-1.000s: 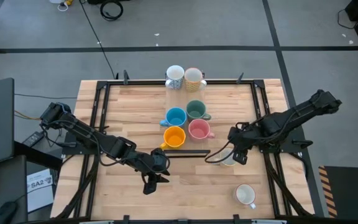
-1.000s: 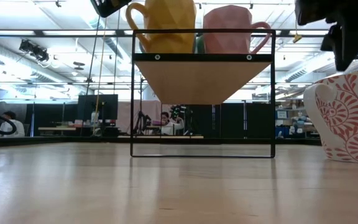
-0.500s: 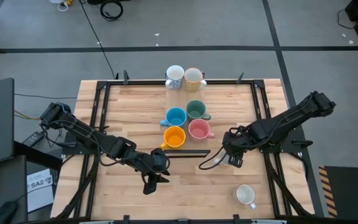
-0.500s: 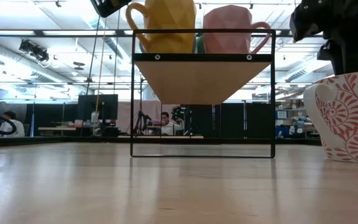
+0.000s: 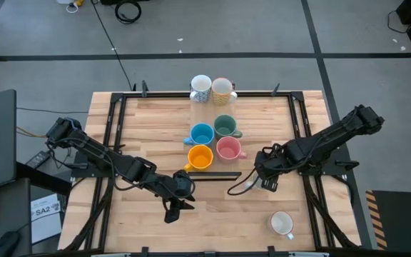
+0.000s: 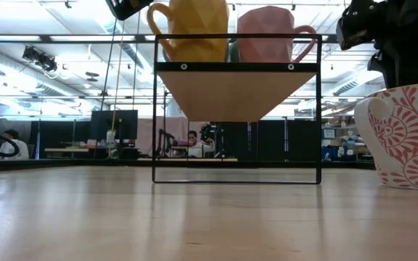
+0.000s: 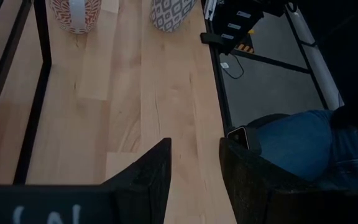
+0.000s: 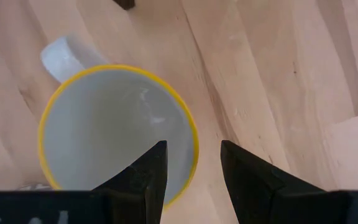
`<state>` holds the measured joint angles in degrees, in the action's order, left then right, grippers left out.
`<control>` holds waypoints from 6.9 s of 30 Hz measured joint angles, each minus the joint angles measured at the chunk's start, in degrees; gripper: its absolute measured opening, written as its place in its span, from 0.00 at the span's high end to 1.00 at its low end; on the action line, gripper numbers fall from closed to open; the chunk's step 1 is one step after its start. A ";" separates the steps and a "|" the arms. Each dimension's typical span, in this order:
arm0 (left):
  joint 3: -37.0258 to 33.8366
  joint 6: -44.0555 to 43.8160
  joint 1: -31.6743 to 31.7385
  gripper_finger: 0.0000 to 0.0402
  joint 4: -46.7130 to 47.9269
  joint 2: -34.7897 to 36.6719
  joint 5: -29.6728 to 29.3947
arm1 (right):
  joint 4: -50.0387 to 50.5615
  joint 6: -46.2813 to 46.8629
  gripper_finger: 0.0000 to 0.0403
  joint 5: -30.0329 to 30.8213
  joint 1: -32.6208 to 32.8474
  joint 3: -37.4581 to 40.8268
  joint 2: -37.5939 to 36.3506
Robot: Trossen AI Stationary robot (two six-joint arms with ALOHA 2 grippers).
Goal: Place coffee mugs
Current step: Put the yellow patterned mug on the shelf
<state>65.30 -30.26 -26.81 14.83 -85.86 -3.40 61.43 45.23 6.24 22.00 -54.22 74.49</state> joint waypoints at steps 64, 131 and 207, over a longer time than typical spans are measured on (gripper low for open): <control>-0.08 14.10 0.27 0.65 35.83 17.46 -4.50 | 16.98 -10.41 0.93 -7.14 -17.28 -47.37 2.37; -0.13 25.99 11.56 0.65 36.04 18.47 0.26 | 9.99 -46.30 0.93 -11.64 -45.56 -68.97 36.08; -0.13 26.14 11.65 0.65 36.00 18.43 -10.74 | 4.07 -46.40 0.87 -10.58 -44.87 -64.39 36.03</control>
<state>65.17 -4.12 -15.16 50.83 -67.44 -14.13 65.49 -1.17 -4.34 -22.87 -118.61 110.52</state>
